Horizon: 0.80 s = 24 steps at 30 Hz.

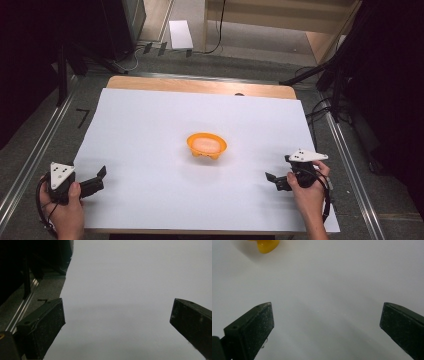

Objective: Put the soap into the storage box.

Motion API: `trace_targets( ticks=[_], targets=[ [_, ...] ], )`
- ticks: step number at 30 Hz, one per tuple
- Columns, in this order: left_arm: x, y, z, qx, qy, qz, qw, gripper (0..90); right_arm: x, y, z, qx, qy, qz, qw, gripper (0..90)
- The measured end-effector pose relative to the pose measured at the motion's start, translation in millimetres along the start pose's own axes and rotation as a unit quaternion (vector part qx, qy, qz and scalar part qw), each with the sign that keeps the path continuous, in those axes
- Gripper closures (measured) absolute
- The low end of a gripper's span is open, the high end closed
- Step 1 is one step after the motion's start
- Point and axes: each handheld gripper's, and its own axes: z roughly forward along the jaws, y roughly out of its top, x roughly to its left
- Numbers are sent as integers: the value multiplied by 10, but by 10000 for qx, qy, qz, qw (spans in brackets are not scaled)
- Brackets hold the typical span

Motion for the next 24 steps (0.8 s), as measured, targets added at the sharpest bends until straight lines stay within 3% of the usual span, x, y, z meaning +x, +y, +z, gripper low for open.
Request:
trace_targets(
  ticks=[24],
  targets=[
    [2, -1, -2, -13, 4, -7, 10000, 1, -194, -441, -344, -214, -331, 455, 9982, 0]
  ],
)
